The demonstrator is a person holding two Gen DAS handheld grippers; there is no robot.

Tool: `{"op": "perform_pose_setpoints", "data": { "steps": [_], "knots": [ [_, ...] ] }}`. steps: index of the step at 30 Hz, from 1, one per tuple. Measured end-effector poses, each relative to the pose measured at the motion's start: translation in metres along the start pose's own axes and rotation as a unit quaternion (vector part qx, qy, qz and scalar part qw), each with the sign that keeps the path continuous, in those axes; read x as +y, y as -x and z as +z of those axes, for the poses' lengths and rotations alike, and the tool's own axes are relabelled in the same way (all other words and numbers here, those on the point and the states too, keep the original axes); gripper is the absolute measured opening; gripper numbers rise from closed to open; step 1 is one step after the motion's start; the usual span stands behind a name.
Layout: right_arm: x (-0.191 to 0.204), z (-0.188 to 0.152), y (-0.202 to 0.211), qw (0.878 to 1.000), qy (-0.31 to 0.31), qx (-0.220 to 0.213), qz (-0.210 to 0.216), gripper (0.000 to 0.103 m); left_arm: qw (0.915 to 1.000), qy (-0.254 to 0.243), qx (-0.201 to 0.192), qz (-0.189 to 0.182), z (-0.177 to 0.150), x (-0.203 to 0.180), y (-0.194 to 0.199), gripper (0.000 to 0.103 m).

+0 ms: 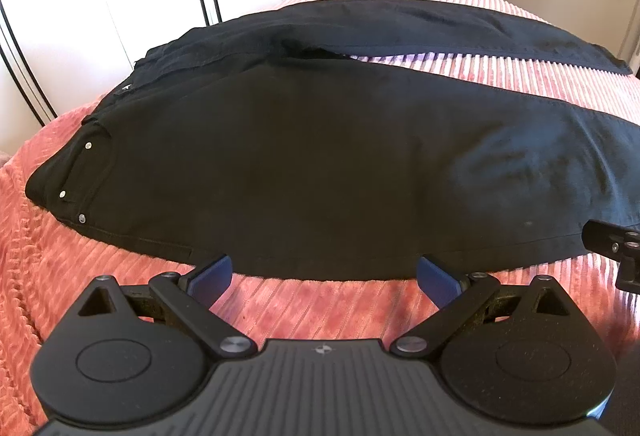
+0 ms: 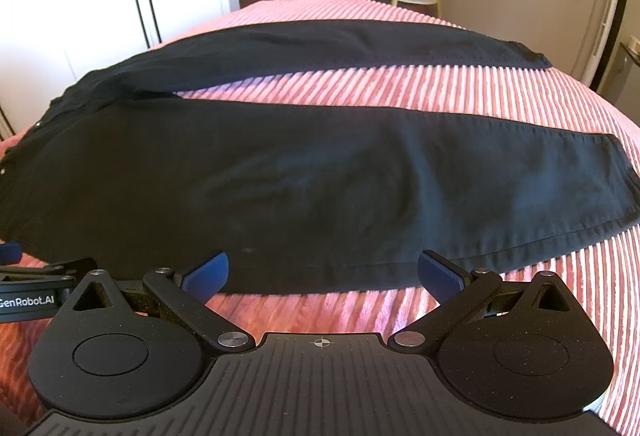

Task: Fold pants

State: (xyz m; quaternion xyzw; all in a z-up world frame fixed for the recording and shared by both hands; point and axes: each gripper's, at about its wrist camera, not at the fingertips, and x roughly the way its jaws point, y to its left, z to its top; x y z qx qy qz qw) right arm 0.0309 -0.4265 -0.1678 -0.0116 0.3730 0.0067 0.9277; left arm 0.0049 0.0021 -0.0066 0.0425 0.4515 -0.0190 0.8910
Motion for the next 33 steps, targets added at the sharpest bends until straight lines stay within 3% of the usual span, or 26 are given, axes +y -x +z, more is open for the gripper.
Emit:
{"op": "perform_pose_setpoints", "data": {
  "steps": [33],
  "knots": [
    [-0.0003, -0.0003, -0.0007, 1.0, 0.001, 0.004, -0.002, 0.103, 0.9997, 0.011, 0.019, -0.007, 0.0, 0.0045, -0.0038, 0.099]
  ]
}}
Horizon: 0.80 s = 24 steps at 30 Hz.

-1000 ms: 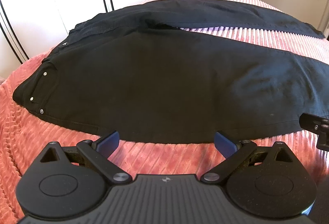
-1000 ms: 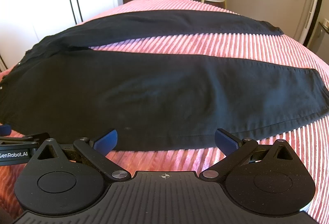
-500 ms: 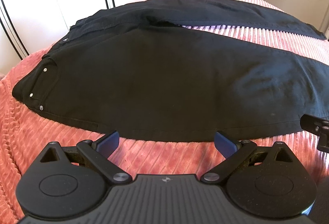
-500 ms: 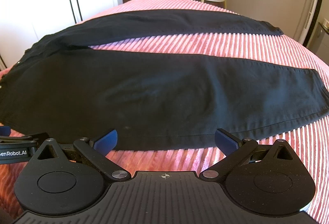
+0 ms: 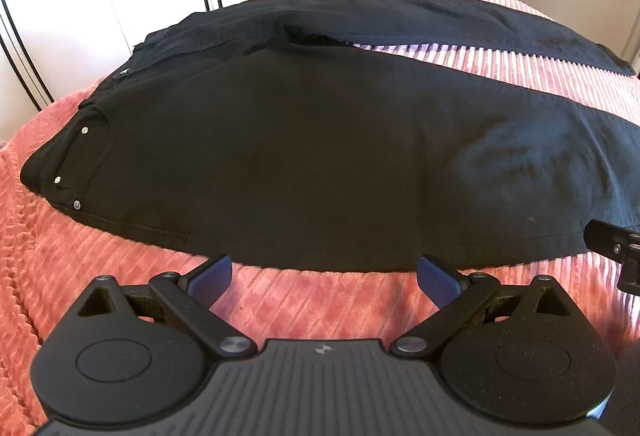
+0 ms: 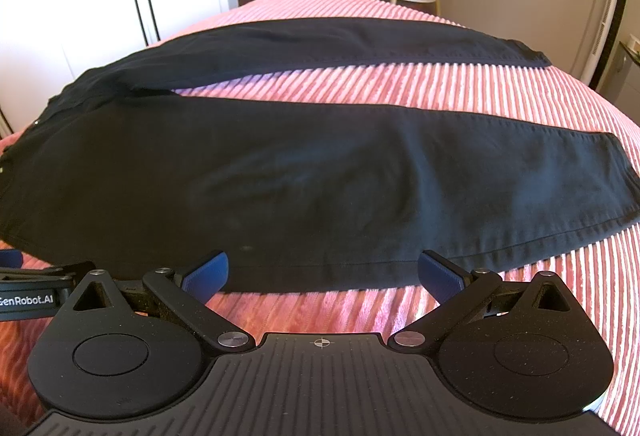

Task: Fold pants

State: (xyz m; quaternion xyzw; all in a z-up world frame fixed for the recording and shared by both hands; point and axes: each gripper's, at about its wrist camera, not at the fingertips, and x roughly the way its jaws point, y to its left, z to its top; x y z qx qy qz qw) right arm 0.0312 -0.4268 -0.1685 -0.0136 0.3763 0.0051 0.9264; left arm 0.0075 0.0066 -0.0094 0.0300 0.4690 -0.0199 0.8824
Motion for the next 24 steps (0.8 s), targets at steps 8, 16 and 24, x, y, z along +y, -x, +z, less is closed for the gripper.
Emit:
{"op": "perform_pose_setpoints", "data": {
  "steps": [8, 16, 24],
  "knots": [
    [0.0006, -0.0014, 0.0001, 1.0, 0.001, 0.001, -0.002, 0.103, 1.0, 0.001, 0.004, -0.002, 0.0015, 0.0014, -0.0012, 0.099],
    [0.0011, -0.0014, -0.0005, 1.0, 0.001, 0.003, -0.003, 0.103, 1.0, 0.003, 0.006, -0.002, 0.0016, 0.0009, -0.0019, 0.099],
    [0.0016, -0.0008, -0.0007, 1.0, -0.001, 0.004, -0.003, 0.103, 1.0, 0.004, 0.007, -0.001, 0.0015, 0.001, -0.0018, 0.099]
  ]
}}
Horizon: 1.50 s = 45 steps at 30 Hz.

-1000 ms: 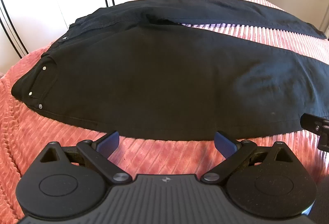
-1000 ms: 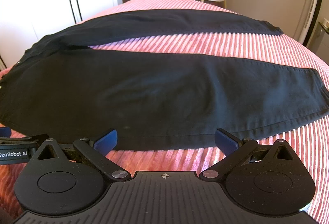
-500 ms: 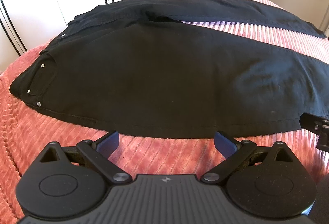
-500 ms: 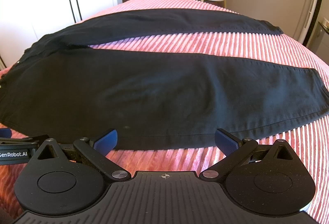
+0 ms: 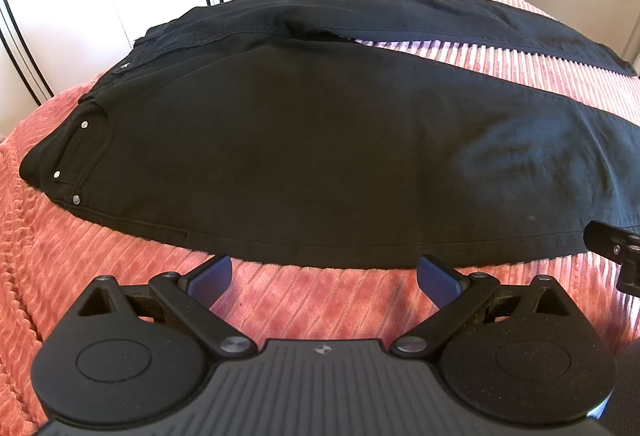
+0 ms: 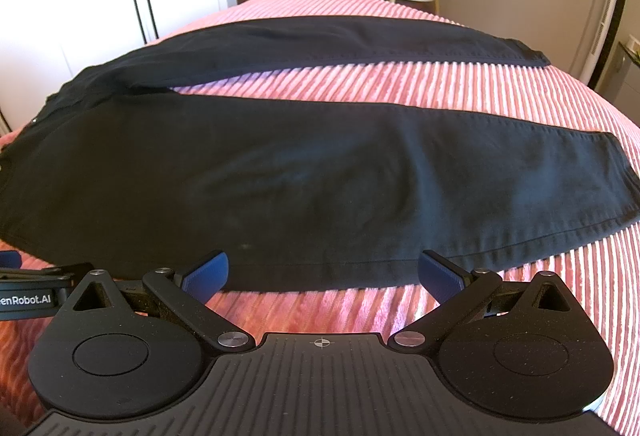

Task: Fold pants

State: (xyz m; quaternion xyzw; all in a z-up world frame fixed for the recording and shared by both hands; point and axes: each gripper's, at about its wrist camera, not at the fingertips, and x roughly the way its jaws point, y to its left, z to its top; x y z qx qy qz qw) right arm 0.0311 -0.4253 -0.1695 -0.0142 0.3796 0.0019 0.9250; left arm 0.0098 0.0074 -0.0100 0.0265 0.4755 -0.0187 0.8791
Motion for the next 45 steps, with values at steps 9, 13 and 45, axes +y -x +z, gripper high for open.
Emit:
{"op": "perform_pose_setpoints", "data": {
  "steps": [9, 13, 45],
  "knots": [
    [-0.0003, 0.0003, 0.0002, 1.0, 0.0, 0.0, 0.0, 0.103, 1.0, 0.001, 0.002, 0.0, -0.0002, 0.0009, 0.0, 0.099],
    [-0.0003, 0.0002, 0.0004, 1.0, 0.0, 0.0, 0.0, 0.103, 1.0, 0.001, 0.002, 0.0, -0.0003, 0.001, 0.0, 0.099],
    [-0.0051, 0.0023, -0.0073, 1.0, -0.014, 0.019, 0.013, 0.103, 0.9998, 0.011, 0.013, -0.004, 0.0036, 0.0037, -0.0043, 0.099]
  ]
}}
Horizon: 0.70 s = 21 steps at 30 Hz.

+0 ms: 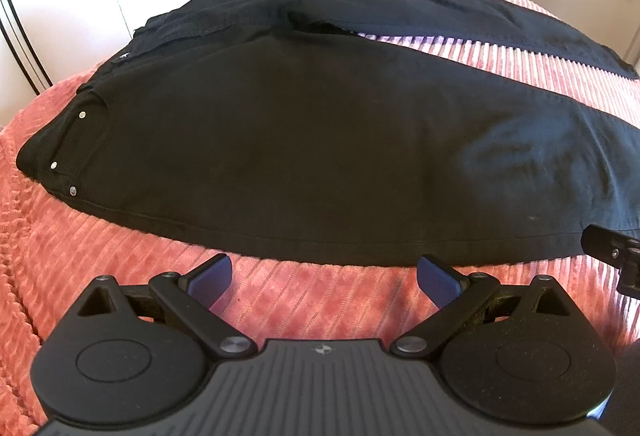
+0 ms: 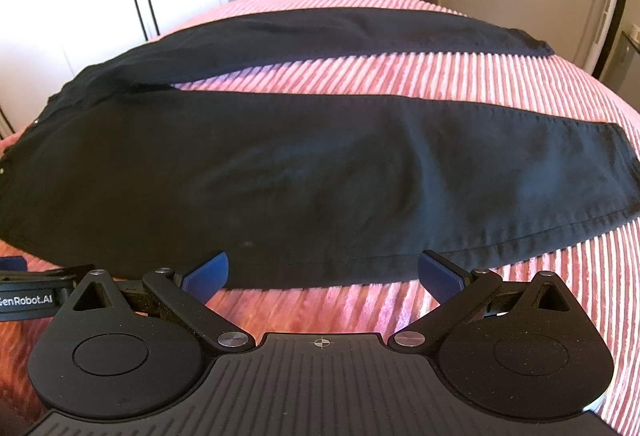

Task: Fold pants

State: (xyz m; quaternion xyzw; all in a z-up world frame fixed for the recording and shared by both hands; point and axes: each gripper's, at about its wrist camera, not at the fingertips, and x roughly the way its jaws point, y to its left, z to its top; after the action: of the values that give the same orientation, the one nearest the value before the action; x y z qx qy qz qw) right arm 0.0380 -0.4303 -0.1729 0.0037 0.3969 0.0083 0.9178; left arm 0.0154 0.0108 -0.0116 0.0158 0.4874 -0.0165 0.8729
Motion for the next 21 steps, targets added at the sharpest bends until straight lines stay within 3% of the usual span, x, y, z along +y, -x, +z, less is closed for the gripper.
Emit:
{"op": "perform_pose_setpoints", "data": {
  "steps": [5, 9, 11, 15, 18, 21],
  "knots": [
    [-0.016, 0.006, -0.008, 0.998, -0.044, 0.017, 0.031, 0.103, 0.9997, 0.003, -0.01, 0.021, 0.007, 0.002, 0.001, 0.099],
    [-0.057, 0.019, -0.03, 0.985, -0.155, 0.041, 0.069, 0.103, 0.997, 0.001, -0.058, 0.052, 0.028, 0.0, 0.014, 0.099],
    [-0.078, 0.025, -0.042, 0.976, -0.205, 0.036, 0.058, 0.103, 0.9942, 0.001, -0.087, 0.064, 0.045, -0.005, 0.018, 0.099],
    [-0.107, 0.033, -0.062, 0.97, -0.242, 0.031, 0.012, 0.103, 0.9889, 0.034, -0.127, 0.069, 0.088, -0.013, 0.014, 0.099],
    [-0.119, 0.029, -0.074, 0.963, -0.264, 0.04, 0.02, 0.103, 0.9843, 0.068, -0.146, 0.073, 0.112, -0.013, -0.006, 0.099],
    [-0.12, 0.028, -0.08, 0.963, -0.265, 0.044, 0.018, 0.103, 0.9758, 0.094, -0.152, 0.126, 0.123, -0.007, -0.038, 0.099]
  ]
}}
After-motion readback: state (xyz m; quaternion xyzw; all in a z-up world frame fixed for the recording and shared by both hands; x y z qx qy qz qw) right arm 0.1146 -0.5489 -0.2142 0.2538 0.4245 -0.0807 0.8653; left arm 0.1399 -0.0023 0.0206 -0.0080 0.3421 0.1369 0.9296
